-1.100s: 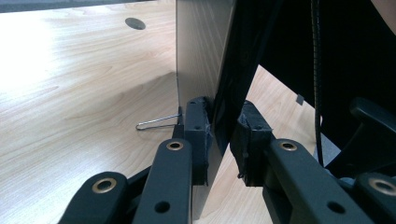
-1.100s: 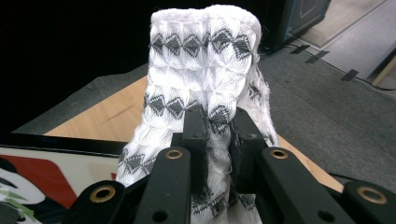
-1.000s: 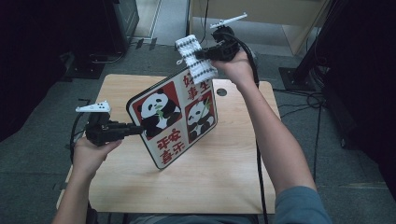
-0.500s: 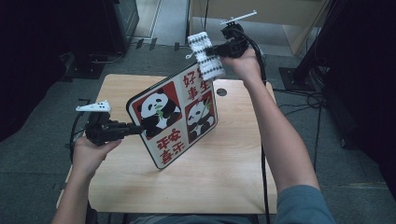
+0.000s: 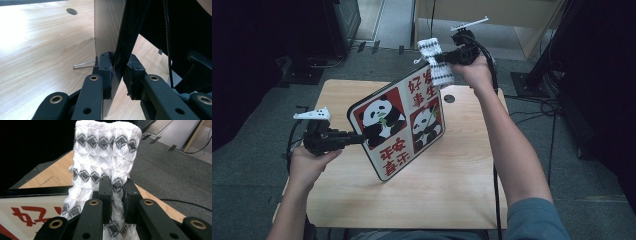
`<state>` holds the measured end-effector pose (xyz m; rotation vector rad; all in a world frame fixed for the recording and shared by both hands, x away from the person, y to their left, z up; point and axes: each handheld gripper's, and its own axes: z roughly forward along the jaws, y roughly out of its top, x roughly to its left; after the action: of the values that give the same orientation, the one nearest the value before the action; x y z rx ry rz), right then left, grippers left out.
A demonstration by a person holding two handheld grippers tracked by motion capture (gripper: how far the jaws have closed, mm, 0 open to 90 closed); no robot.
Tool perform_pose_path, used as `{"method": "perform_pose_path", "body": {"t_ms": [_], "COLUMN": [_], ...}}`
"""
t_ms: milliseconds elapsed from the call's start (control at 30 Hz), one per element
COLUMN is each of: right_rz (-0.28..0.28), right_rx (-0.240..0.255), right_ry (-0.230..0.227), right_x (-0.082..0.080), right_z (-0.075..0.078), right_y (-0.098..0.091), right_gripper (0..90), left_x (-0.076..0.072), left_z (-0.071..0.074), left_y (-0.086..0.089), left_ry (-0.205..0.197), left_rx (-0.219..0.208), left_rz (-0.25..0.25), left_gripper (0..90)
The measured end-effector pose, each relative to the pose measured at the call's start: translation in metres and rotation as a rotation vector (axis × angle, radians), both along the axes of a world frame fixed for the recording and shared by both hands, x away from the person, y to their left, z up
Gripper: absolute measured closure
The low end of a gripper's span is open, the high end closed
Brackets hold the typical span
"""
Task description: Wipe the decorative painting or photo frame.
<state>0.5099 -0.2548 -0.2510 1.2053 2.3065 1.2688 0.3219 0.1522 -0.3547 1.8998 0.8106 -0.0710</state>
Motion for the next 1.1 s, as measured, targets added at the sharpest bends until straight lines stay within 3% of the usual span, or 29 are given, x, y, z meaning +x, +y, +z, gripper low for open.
{"method": "perform_pose_path", "body": {"t_ms": [333,500,700,800,1100], "right_rz": [-0.016,-0.018,-0.034,-0.04,-0.053], "right_rx": [0.066,0.055,0.072,0.073,0.084], "right_ry": [-0.054,-0.034,-0.06,-0.034,-0.03], "right_x": [-0.005,-0.005,-0.01,-0.009,-0.014], "right_z": [-0.015,-0.022,-0.029,-0.034,-0.05], "right_y": [-0.006,-0.009,-0.009,-0.011,-0.013], "right_gripper": [81.8,81.9,82.5,82.7,83.0], "left_x": [0.0,-0.001,0.0,0.0,0.0], "left_z": [0.0,-0.001,-0.002,-0.002,-0.002], "left_y": [0.0,0.0,0.0,0.0,0.0], "left_ry": [0.0,-0.002,-0.001,-0.002,-0.001], "left_rx": [-0.001,0.0,-0.007,-0.009,-0.007], "left_rz": [0.002,0.005,0.004,0.006,0.007], "left_gripper": [77.6,77.7,77.7,77.6,77.6]}}
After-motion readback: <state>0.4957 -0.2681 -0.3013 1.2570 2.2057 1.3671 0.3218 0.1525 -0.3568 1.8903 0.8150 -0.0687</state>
